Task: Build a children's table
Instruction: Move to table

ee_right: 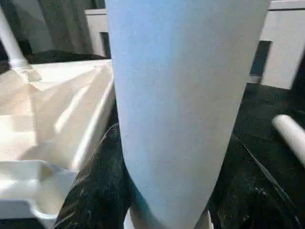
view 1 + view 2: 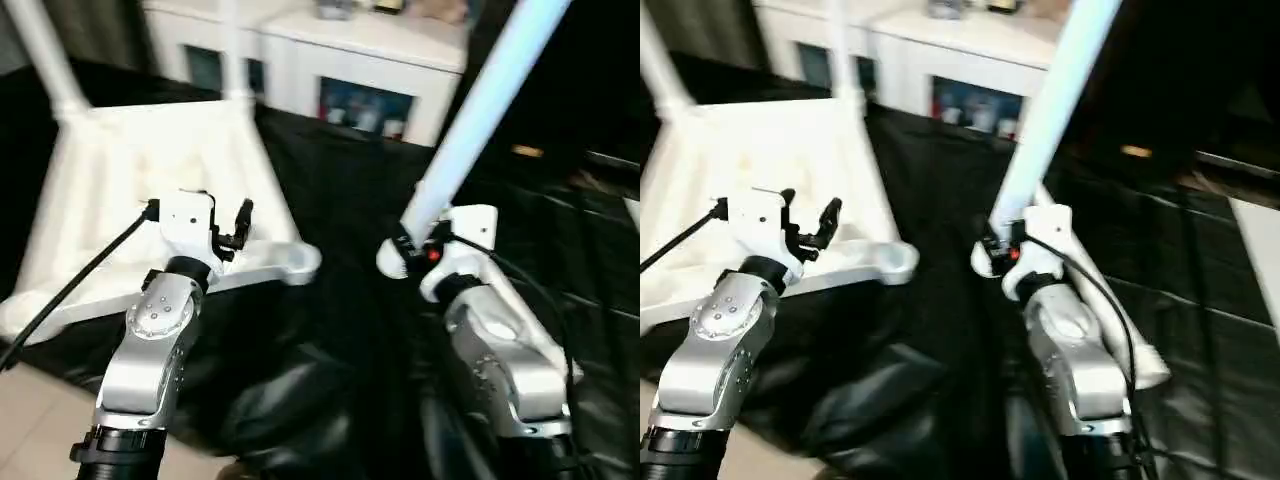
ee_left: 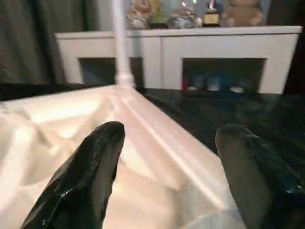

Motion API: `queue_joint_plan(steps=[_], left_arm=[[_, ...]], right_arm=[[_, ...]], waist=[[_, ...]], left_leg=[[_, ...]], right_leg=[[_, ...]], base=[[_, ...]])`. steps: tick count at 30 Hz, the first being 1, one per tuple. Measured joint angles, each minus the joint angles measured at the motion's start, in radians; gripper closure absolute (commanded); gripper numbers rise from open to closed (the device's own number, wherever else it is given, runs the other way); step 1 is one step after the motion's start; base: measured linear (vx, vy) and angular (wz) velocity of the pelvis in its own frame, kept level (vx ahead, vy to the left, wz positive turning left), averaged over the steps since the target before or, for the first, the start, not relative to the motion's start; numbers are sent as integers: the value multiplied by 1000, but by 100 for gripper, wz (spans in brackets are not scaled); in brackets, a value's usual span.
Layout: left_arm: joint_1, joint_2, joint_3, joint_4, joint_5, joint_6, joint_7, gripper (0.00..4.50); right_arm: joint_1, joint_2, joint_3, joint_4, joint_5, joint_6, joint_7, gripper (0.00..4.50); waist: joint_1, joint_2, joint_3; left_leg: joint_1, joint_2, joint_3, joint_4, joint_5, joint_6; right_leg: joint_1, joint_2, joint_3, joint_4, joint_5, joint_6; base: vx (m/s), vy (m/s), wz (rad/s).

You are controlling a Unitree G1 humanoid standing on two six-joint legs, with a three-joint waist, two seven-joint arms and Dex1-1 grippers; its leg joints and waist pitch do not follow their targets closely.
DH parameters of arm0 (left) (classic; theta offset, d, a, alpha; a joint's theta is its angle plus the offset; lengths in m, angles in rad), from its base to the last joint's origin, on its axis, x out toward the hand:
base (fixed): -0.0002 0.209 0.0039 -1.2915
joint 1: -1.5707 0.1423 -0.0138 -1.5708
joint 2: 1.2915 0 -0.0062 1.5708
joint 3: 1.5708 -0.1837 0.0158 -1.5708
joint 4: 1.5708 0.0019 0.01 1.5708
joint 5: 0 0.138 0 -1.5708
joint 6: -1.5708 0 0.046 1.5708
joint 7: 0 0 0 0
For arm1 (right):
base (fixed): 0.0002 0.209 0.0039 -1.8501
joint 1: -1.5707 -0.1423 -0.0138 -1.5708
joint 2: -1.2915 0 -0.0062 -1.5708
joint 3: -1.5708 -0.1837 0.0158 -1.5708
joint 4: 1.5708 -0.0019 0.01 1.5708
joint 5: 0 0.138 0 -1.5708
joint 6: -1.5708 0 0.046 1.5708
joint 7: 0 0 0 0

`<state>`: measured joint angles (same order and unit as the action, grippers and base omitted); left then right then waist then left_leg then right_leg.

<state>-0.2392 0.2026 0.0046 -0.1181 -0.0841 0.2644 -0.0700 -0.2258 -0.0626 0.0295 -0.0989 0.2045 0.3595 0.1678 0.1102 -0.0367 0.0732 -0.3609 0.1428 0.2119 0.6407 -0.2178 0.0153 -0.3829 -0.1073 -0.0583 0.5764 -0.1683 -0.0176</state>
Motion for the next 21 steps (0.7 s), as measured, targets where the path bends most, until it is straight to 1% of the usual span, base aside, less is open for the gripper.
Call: queue_joint_plan(steps=[2, 3, 4, 5, 6, 7, 8, 9, 10, 11, 12, 13, 14, 15, 16, 17, 18, 19, 20, 21], left_arm=[[-4, 0, -1, 6, 5, -12, 0, 98], [-6, 0, -1, 8, 9, -15, 0, 98], [-6, 1, 0, 9, 12, -17, 0, 98], [-6, 3, 7, 11, 14, -21, 0, 98], [-9, 7, 18, 18, 17, -25, -1, 98], [-13, 9, 25, 27, 20, -28, -1, 98], [-14, 11, 26, 31, 21, -29, -2, 98], [-18, 12, 26, 32, 21, -32, -4, 98], [-25, 9, 27, 34, 21, -36, -4, 98], [-33, -2, 12, 39, 21, -36, -6, 98], [-25, -10, -5, 39, 21, -41, -10, 98], [-25, -8, -7, 41, 22, -41, -12, 98], [-32, -6, -7, 41, 23, -44, -12, 98], [-44, -7, -11, 40, 23, -47, -12, 98], [-44, -7, -12, 38, 25, -49, -13, 98], [-38, -4, -12, 40, 30, -47, -14, 98], [-37, -1, -5, 41, 29, -44, -19, 98], [-40, 0, -1, 41, 22, -42, -28, 98], [-41, 0, 0, 38, 18, -40, -35, 98], [-42, -1, 2, 37, 18, -34, -35, 98]], right_arm=[[-2, -1, -2, 5, 0, -1, 6, 264], [-2, -1, -2, 5, 0, -2, 8, 264], [-2, 0, -1, 7, 0, -2, 11, 264], [-6, 4, 0, 10, 0, -3, 13, 264], [-12, 12, 4, 13, 0, -6, 15, 264], [-11, 12, 6, 16, 0, -11, 15, 264], [-10, 11, 6, 21, 0, -13, 15, 264], [-11, 9, 2, 21, 0, -16, 14, 264], [-18, 2, -1, 20, 0, -19, 15, 264], [-10, -2, -11, 23, 0, -21, 14, 264], [-8, -8, -21, 35, -1, -18, 14, 264], [-3, -7, -21, 36, -1, -17, 14, 264], [-2, -4, -22, 35, 0, -17, 15, 264], [-3, -7, -25, 33, -1, -18, 14, 264], [-1, -6, -26, 35, -1, -17, 14, 264], [-1, -1, -25, 35, -1, -17, 14, 264], [-8, 10, -22, 35, -1, -17, 12, 264], [-8, 11, -22, 35, -1, -18, 10, 264], [-8, 10, -24, 35, -2, -19, 6, 264], [-10, 7, -26, 35, -2, -20, 2, 264]], waist=[[0, 2, 1], [-4, 7, 2], [-11, 12, 3], [-25, 13, 3], [-49, 12, 3], [-62, 11, 2], [-69, 1, -2], [-60, -26, -11], [-52, -50, -18], [-30, -39, -12], [-5, -24, -12], [1, -18, -14], [-2, -15, -15], [-6, -7, -18], [-22, -9, -13], [-33, -5, -12], [-47, 2, -15], [-56, 3, -17], [-65, 0, -20], [-72, 0, -20]], left_leg=[[4, -12, 11, 3, -6, 16], [6, -17, 15, 6, -10, 29], [7, -21, 17, 5, -10, 41], [6, -28, 21, 1, -8, 51], [1, -32, 32, -3, -6, 59], [1, -34, 43, -9, -4, 60], [5, -35, 74, -24, -3, 58], [13, -35, 148, -45, 6, 43], [11, -40, 180, -39, 12, 24], [-9, -41, 150, 29, -30, -43], [-37, -73, -25, 141, -58, -60], [-29, -85, -116, 176, -57, -61], [-12, -68, -152, 144, -58, -60], [9, -41, -159, 82, -72, -75], [16, -24, -121, 68, -71, -91], [16, -18, -88, 55, -66, -77], [7, -16, -74, 49, -59, -60], [3, -16, -74, 46, -53, -50], [-3, -18, -74, 46, -51, -46], [-11, -19, -74, 45, -48, -44]], right_leg=[[10, -17, 2, -12, 0, 7], [21, -22, 2, -26, -4, 16], [24, -22, 0, -38, -10, 26], [22, -22, -8, -28, -35, 18], [2, -23, -28, 53, -76, 1], [-5, -16, -62, 120, -84, 0], [-7, -4, -86, 140, -88, -7], [1, 5, -93, 126, -107, -35], [-1, 11, -63, 111, -101, -22], [-11, 14, -34, 110, -87, -1], [-11, 22, 2, 113, -76, 11], [-15, 22, 23, 111, -69, 20], [-20, 27, 43, 107, -59, 31], [-27, 43, 69, 103, -47, 39], [-37, 57, 112, 89, -41, 46], [-52, 63, 117, 87, -64, 14], [-52, 49, 65, 104, -89, -25], [-44, 48, 30, 106, -86, -36], [-24, 49, 11, 91, -75, -55], [-14, 50, 7, 65, -41, -49]], base=[[-57, 185, 9], [-74, 214, 3], [-74, 214, 3], [-81, 233, 7], [-78, 188, 10], [-78, 188, 10], [-68, 109, 3], [-53, 49, -29], [-53, 49, -29], [-23, 107, -55], [-4, 207, -80], [-4, 207, -80], [-57, 213, -67], [-123, 216, -27], [-123, 216, -27], [-142, 205, -36], [-125, 211, -27], [-125, 211, -27], [-80, 184, -4], [-54, 112, 0]])
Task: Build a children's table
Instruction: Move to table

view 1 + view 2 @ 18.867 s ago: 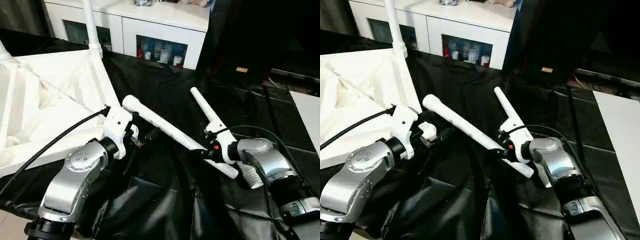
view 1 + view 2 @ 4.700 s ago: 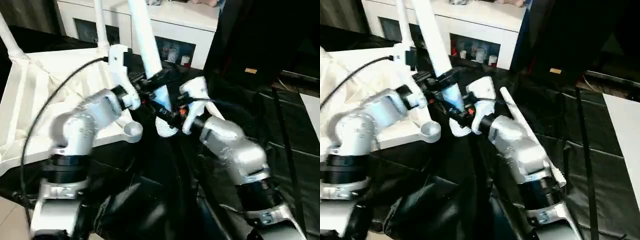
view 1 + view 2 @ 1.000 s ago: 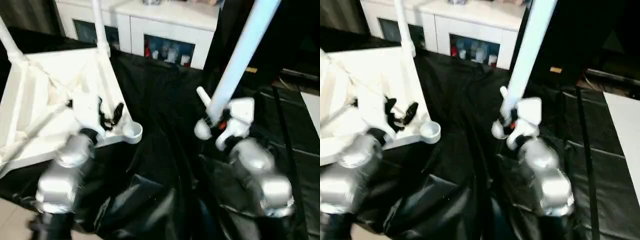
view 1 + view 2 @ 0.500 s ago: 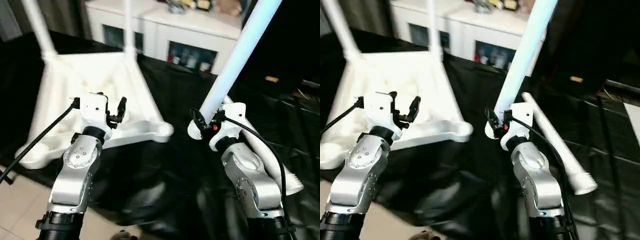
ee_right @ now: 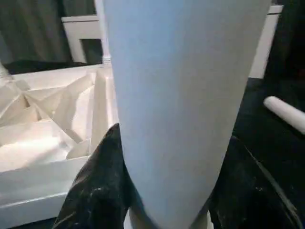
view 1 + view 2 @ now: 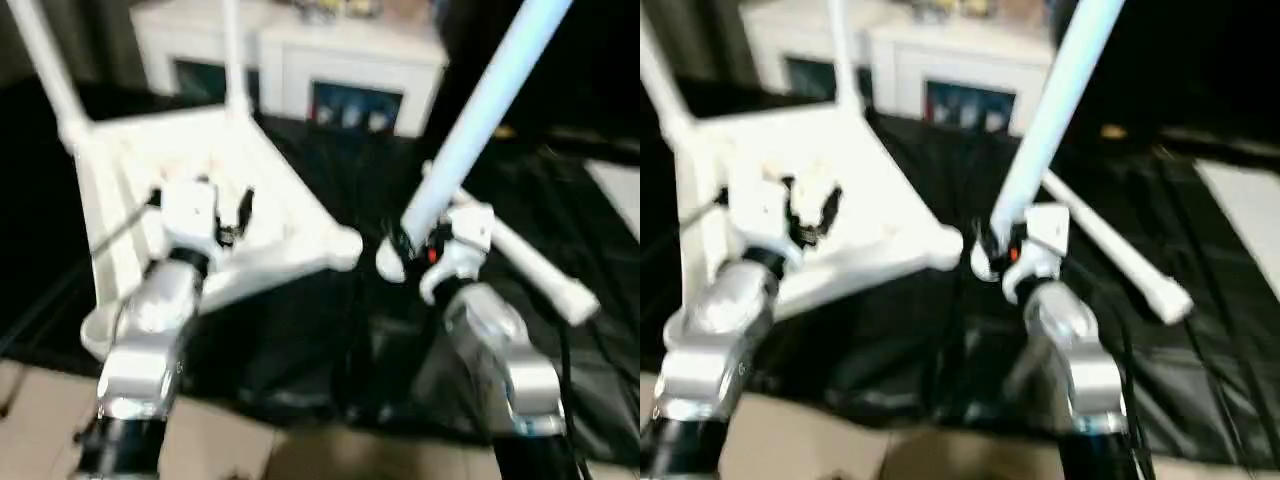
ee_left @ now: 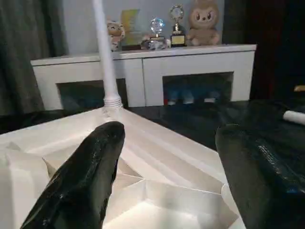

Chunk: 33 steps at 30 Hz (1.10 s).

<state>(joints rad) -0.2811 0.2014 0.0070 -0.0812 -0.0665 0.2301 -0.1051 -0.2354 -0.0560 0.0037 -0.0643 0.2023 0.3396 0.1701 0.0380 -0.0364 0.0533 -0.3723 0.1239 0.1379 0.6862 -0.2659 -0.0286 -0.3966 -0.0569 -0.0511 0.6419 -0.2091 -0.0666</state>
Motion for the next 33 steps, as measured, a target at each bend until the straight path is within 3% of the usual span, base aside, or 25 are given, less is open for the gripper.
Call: queue_joint_plan(steps=[2, 3, 4, 5, 6, 7, 8, 9, 12, 14, 17, 18, 20, 21, 22, 23, 25, 28, 30, 32, 33], left_arm=[[0, 0, -1, 0, 3, 15, 1, 98], [0, 2, -3, 0, 7, 17, 3, 98], [0, 3, -3, 0, 14, 16, 7, 98], [0, 2, -3, 0, 15, 15, 12, 98], [0, 1, -3, 0, 18, 14, 17, 98], [0, -1, 1, 0, 18, 13, 22, 98], [1, -7, 11, 1, 16, 13, 24, 98], [1, -20, 7, 1, 11, 13, 22, 98], [1, -28, -6, 0, -11, 13, 2, 98], [1, -23, -3, -1, -24, 15, -13, 98], [11, -25, 7, -3, -36, 16, -21, 98], [17, -26, 14, -3, -37, 17, -20, 98], [21, -26, 16, -6, -37, 17, -20, 98], [27, -26, 18, -9, -37, 17, -20, 98], [31, -25, 20, -10, -37, 17, -20, 98], [35, -24, 25, -11, -37, 17, -20, 98], [34, -19, 36, -12, -39, 17, -21, 98], [34, -22, 31, -12, -42, 17, -24, 98], [34, -21, 30, -12, -46, 17, -29, 98], [39, -13, 38, -11, -47, 18, -33, 98], [39, -8, 50, -11, -46, 18, -34, 98]], right_arm=[[0, 2, 0, 1, -1, 0, -10, 264], [0, 3, 0, 1, -1, 0, -11, 264], [0, 2, 0, 0, -4, 0, -13, 264], [0, 1, 0, 0, -4, 0, -13, 264], [-1, 1, 0, 0, -4, 0, -13, 264], [-6, -1, 1, 0, -4, 0, -11, 264], [-10, -11, 0, 0, -4, 0, -9, 264], [-6, -25, -10, 2, -4, 1, -8, 264], [-8, -28, -33, 6, -4, 4, -5, 264], [-10, -25, -31, 6, -2, 6, 7, 264], [-28, -16, 7, 13, -1, 7, 25, 264], [-39, -14, 23, 17, -1, 7, 37, 264], [-47, -18, 31, 28, -1, 7, 50, 264], [-51, -21, 36, 31, -2, 6, 56, 264], [-54, -23, 37, 32, -2, 6, 58, 264], [-58, -24, 41, 32, -3, 4, 62, 264], [-73, -26, 45, 41, -5, 0, 75, 264], [-73, -38, 39, 45, -10, -3, 80, 264], [-73, -37, 32, 52, -9, -3, 79, 264], [-76, -28, 47, 56, -9, -3, 81, 264], [-82, -20, 62, 58, -9, -3, 85, 264]], waist=[[-9, 4, 3], [-12, 5, 3], [-12, 3, 2], [-12, 1, 1], [-9, -6, -3], [-8, -15, -9], [-3, -16, -10], [13, -17, -9], [28, -15, -9], [34, -12, -7], [50, -9, 0], [50, -8, 7], [47, -10, 13], [44, -5, 17], [42, -4, 19], [34, -1, 20], [17, -9, 21], [16, -13, 19], [24, -13, 18], [35, -17, 16], [43, -25, 15]], left_leg=[[-2, 4, -2, -1, 6, 2], [-1, 8, -4, -6, 10, 4], [-1, 16, -5, -19, 20, -1], [-1, 22, -5, -30, 29, -7], [-5, 26, -5, -46, 43, -11], [-10, 29, -5, -48, 47, -12], [-23, 31, -4, -52, 52, -3], [-30, 31, -5, -55, 49, 8], [-24, 40, -4, -91, 80, -15], [-23, 54, -1, -94, 94, -40], [3, 77, 37, -93, 91, -63], [20, 79, 44, -93, 84, -66], [43, 80, 36, -100, 77, -65], [60, 85, 30, -102, 66, -64], [68, 85, 27, -104, 58, -63], [79, 85, 17, -108, 55, -66], [92, 81, 16, -110, 51, -70], [91, 78, 23, -112, 48, -68], [90, 78, 28, -113, 41, -66], [121, 81, 51, -132, 31, -76], [144, 81, 78, -139, 18, -85]], right_leg=[[6, -2, -11, -6, 8, 3], [7, -2, -15, 2, 1, 10], [8, -1, -17, 34, -11, 19], [11, -2, -16, 45, -17, 20], [24, -6, -11, 26, -34, 18], [27, -6, -10, 9, -40, 49], [22, -1, -16, 5, -33, 57], [13, 0, -18, 7, -31, 49], [3, 11, -19, 6, -28, 44], [1, 20, -21, 6, -26, 40], [0, 39, 10, 2, -21, 41], [5, 41, 15, -3, -22, 42], [32, 36, -3, -23, -22, 42], [57, 31, -24, -45, -22, 42], [67, 30, -31, -55, -22, 42], [87, 22, -52, -69, -23, 44], [97, 8, -63, -67, -24, 46], [100, 3, -65, -67, -24, 46], [100, 3, -64, -68, -26, 49], [88, 10, -33, -60, -35, 37], [73, 4, -21, -22, -60, -4]], base=[[-56, 78, 2], [0, 0, 0], [0, 0, 0], [-19, -119, 11], [-5, -75, 5], [-18, -173, 3], [-41, -169, -3], [-54, -254, -6], [-31, -132, -4], [-28, -77, -5], [-17, 4, -13], [-36, 31, -34], [-20, 35, -26], [0, 0, 0], [34, 55, -24], [67, 65, -28], [84, 63, -30], [69, 7, -6], [125, 1, -3], [175, -13, -13], [205, -40, -47]])
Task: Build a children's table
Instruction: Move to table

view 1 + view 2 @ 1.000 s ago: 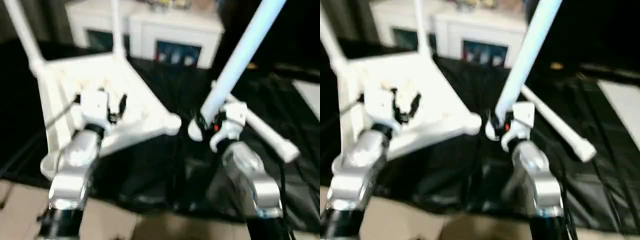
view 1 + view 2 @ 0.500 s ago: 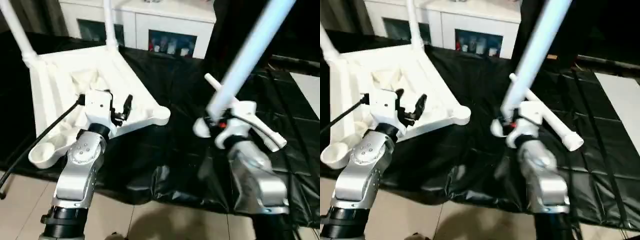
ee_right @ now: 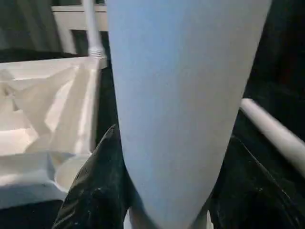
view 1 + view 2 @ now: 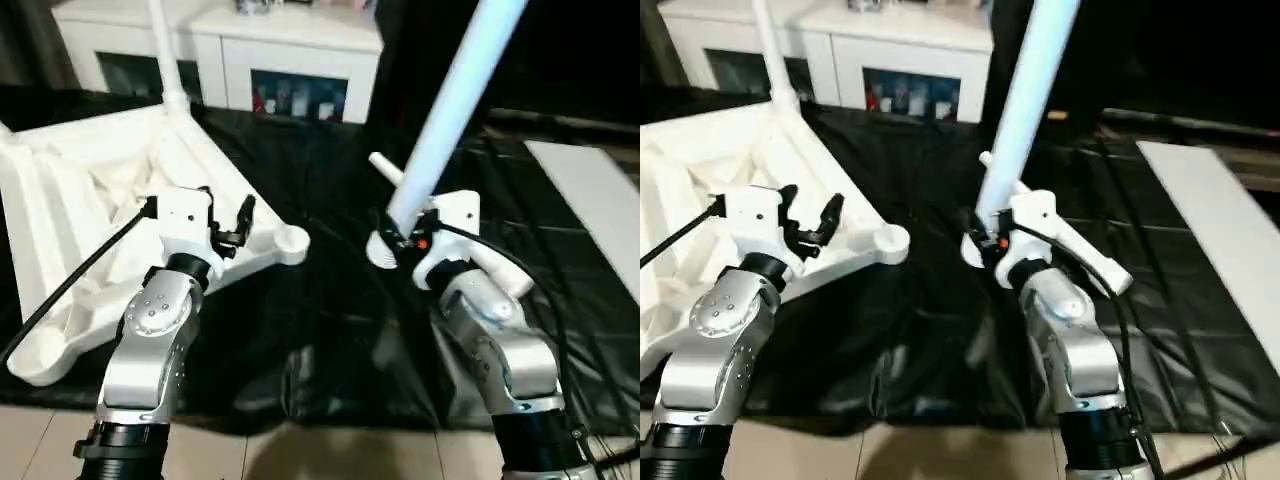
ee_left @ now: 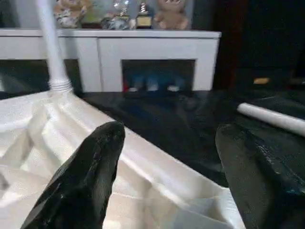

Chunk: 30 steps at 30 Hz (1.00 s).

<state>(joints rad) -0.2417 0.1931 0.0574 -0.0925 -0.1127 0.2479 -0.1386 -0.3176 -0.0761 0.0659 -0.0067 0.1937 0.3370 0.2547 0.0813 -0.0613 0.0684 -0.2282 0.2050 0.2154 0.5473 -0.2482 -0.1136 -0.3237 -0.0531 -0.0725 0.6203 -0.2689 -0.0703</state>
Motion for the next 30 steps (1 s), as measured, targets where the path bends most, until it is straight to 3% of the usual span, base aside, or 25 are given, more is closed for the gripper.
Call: queue_joint_plan(steps=[2, 3, 4, 5, 6, 7, 8, 9, 10, 11, 12, 13, 14, 15, 17, 19, 22, 26, 30], left_arm=[[-2, 11, 16, 0, 0, 0, 0, 98], [-5, 7, 13, -1, 0, 0, -1, 98], [-15, -13, -3, 0, 0, 1, -2, 98], [-15, -26, -33, 0, 0, 1, -9, 98], [-15, -27, -48, -1, 0, 1, -12, 98], [-15, -19, -46, -1, 0, 1, -13, 98], [-14, -9, -38, -1, 0, 2, -13, 98], [-13, 4, -24, -2, 0, 2, -13, 98], [1, 15, -5, -1, -2, 3, -20, 98], [4, 33, 17, 8, -4, 9, -25, 98], [3, 40, 21, 9, -15, 17, -45, 98], [3, 46, 22, 7, -28, 17, -64, 98], [4, 54, 22, 3, -52, 17, -103, 98], [20, 86, 12, -6, -94, 26, -181, 68], [52, 161, 0, -23, -153, 57, -310, 68], [81, 220, 0, -24, -184, 83, -399, 38], [119, 335, -17, -46, -205, 119, -532, 18], [154, 477, -67, -71, -204, 188, -665, 10], [151, 517, -103, -71, -175, 245, -691, 10]], right_arm=[[0, 3, 10, 0, 0, 0, 6, 264], [1, -5, 6, 0, 0, 0, 6, 264], [11, -18, -11, 3, 0, 0, 4, 264], [20, -31, -26, 16, -4, 0, 4, 264], [23, -38, -43, 20, -5, 0, 3, 264], [22, -37, -44, 19, -6, -1, 4, 264], [19, -34, -38, 18, -7, -2, 6, 264], [10, -32, -32, 15, -6, -4, 9, 264], [1, -9, -12, 19, -5, -4, 15, 264], [0, 4, 15, 10, -2, -7, 24, 264], [6, -3, 24, 6, 3, -13, 40, 264], [5, -10, 21, 6, 5, -13, 44, 264], [5, -22, 15, 6, 8, -14, 51, 264], [9, -28, 13, 6, 15, -14, 68, 264], [26, -46, 10, -2, 35, -13, 103, 264], [39, -58, 4, -3, 39, -11, 123, 264], [38, -53, 16, -24, 46, -11, 145, 264], [36, -68, 24, -31, 50, -11, 173, 264], [36, -82, 25, -30, 50, -11, 195, 264]], waist=[[5, -11, -4], [12, -17, -6], [24, -11, -6], [34, -12, -7], [35, -12, -9], [39, -5, -11], [41, 13, -16], [33, 51, -18], [32, 61, -15], [18, 44, -19], [10, 36, -23], [10, 34, -25], [7, 24, -26], [2, 12, -26], [0, 1, -23], [1, 4, -20], [-8, 7, -16], [-9, 10, -9], [-19, 23, 1]], left_leg=[[33, 0, 36, 1, -25, -16], [35, -5, 45, 10, -37, -19], [7, -20, -7, 86, -66, 28], [-35, -42, -46, 163, -72, 43], [-108, -78, -85, 223, -69, 45], [-155, -88, -100, 209, -68, 44], [-194, -82, -112, 150, -50, 49], [-209, -57, -130, 84, 64, 110], [-208, -57, -152, 121, 63, 102], [-202, -75, -167, 131, 48, 107], [-198, -87, -168, 130, 47, 107], [-198, -93, -168, 129, 47, 106], [-198, -107, -158, 128, 48, 104], [-199, -117, -150, 125, 51, 99], [-197, -109, -141, 98, 61, 89], [-187, -85, -122, 72, 70, 70], [-172, -59, -96, 66, 71, 67], [-159, -57, -94, 62, 70, 65], [-154, -48, -95, 47, 70, 64]], right_leg=[[-19, -7, 11, 47, -30, -18], [-5, 4, 39, 52, -42, 14], [4, 34, 76, 48, -50, 25], [21, 45, 89, 34, -51, 25], [41, 53, 91, 15, -47, 32], [56, 67, 89, 1, -48, 31], [70, 83, 66, -6, -56, 31], [91, 106, 16, 1, -78, 37], [69, 89, -24, 79, -102, 43], [29, 67, -29, 162, -105, 49], [-14, 56, -2, 179, -87, 80], [-34, 46, 15, 162, -70, 104], [-65, 15, 47, 104, -15, 130], [-83, -6, 70, 81, 13, 112], [-91, -6, 67, 70, 27, 101], [-82, -3, 49, 37, 46, 83], [-70, -5, 33, 25, 51, 81], [-68, -7, 30, 21, 50, 81], [-55, -8, 7, -12, 48, 78]], base=[[213, -42, -52], [260, -7, -39], [260, -7, -39], [235, 22, -18], [46, 61, -7], [46, 61, -7], [-184, 53, -4], [-114, 13, -31], [-114, 13, -31], [83, -12, -37], [104, 1, -14], [104, 1, -14], [-64, 81, -8], [-128, 48, -8], [-95, -4, -9], [-75, -61, -8], [-87, -24, -6], [-93, -8, -4], [-71, 21, -8]])
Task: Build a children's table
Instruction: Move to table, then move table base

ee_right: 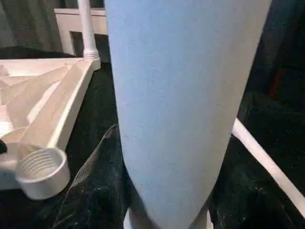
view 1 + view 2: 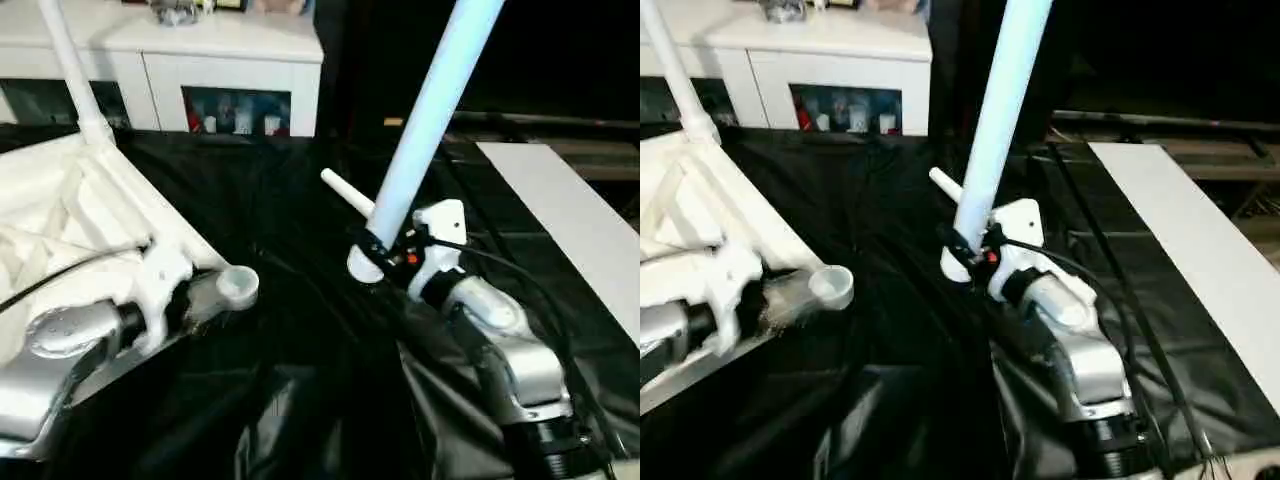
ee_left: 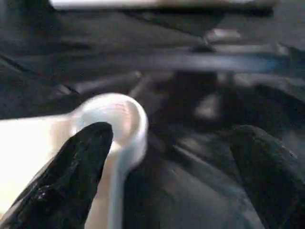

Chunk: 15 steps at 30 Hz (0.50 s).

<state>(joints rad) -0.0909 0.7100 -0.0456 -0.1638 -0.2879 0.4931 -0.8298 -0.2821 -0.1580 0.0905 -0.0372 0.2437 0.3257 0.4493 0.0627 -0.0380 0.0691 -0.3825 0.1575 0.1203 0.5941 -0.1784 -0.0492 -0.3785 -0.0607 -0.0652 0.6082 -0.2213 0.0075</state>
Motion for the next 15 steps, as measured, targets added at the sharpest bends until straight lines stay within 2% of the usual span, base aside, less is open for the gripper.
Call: queue_joint_plan(steps=[1, 3, 4, 5, 6, 7, 8, 9, 10, 11, 12, 13, 15], left_arm=[[-12, 3, -19, 9, 23, 31, 15, 10], [-50, -24, -30, 52, 60, 76, 85, 10], [-62, -35, -29, 62, 68, 87, 111, 25], [-74, -48, -28, 73, 77, 94, 138, 35], [-82, -58, -25, 78, 84, 101, 160, 43], [-118, -62, -28, 85, 87, 119, 176, 43], [-142, -62, -25, 74, 86, 127, 182, 55], [-136, -60, -6, 64, 87, 135, 188, 69], [-103, -59, -6, 66, 89, 162, 199, 69], [-91, -62, -11, 73, 88, 182, 201, 85], [-102, -64, -8, 73, 87, 206, 205, 95], [-106, -65, -8, 73, 87, 216, 206, 107], [-106, -57, -6, 73, 88, 241, 207, 107]], right_arm=[[-1, -6, 5, 0, 0, 0, 11, 264], [-1, -14, 7, 0, -1, 0, 19, 264], [-1, -15, 7, 0, -1, 0, 19, 264], [-1, -16, 7, 0, -1, 0, 19, 264], [0, -16, 7, 0, -1, 0, 20, 264], [9, -21, 1, -7, -1, 0, 20, 264], [13, -29, -6, -6, -1, 0, 20, 264], [-3, -34, 1, 0, -2, 1, 22, 264], [-4, -31, 6, -1, -1, 2, 30, 264], [0, -31, 7, -2, -1, 2, 35, 264], [1, -32, 7, -1, -1, 1, 39, 264], [3, -31, 12, 2, -2, 3, 41, 264], [2, -25, 28, 1, -1, 3, 48, 264]], waist=[[-3, 1, 1], [-6, 3, 6], [-6, 1, 7], [-6, 6, 12], [0, 21, 18], [27, 13, 19], [67, -15, 6], [74, -51, -9], [100, -25, -10], [111, -11, -11], [117, -4, -10], [119, -3, -8], [118, -1, -8]], left_leg=[[-2, 1, 0, -2, 0, 0], [-1, 1, 4, -3, 0, 0], [1, 2, 5, -5, 0, 0], [4, 8, 5, -6, 0, 0], [-5, 18, 10, -17, 0, -1], [-18, 22, 40, -21, 1, -1], [-32, 32, 87, -19, 2, -3], [-42, 34, 98, 15, 6, -15], [-45, 27, 31, 74, -3, -22], [-30, 13, -18, 99, -1, -19], [-20, 11, -28, 82, -22, -41], [-21, 19, -13, 64, -11, -38], [-18, 33, 6, 39, -5, -39]], right_leg=[[5, -1, -3, -2, -1, -2], [2, -1, -2, -1, -2, -2], [-2, -2, -5, -3, -4, -5], [2, -2, -17, -12, -4, -6], [16, -2, -40, -3, -12, -13], [8, -18, -57, 90, -80, -33], [20, -20, -32, 146, -118, -36], [5, -22, 0, 175, -142, -18], [3, -11, 0, 179, -143, -18], [10, 1, 1, 175, -142, -19], [4, 5, -1, 167, -132, -20], [-3, 12, 1, 148, -112, -24], [9, 19, 3, 109, -78, -32]], base=[[-56, 31, -10], [-84, 11, -5], [-102, 1, -1], [-115, -9, -3], [-174, -2, 5], [-174, -2, 5], [-56, -128, 6], [81, -186, 1], [81, -186, 1], [47, -53, 8], [-71, -20, 30], [-71, -20, 30], [-58, -6, 15]])
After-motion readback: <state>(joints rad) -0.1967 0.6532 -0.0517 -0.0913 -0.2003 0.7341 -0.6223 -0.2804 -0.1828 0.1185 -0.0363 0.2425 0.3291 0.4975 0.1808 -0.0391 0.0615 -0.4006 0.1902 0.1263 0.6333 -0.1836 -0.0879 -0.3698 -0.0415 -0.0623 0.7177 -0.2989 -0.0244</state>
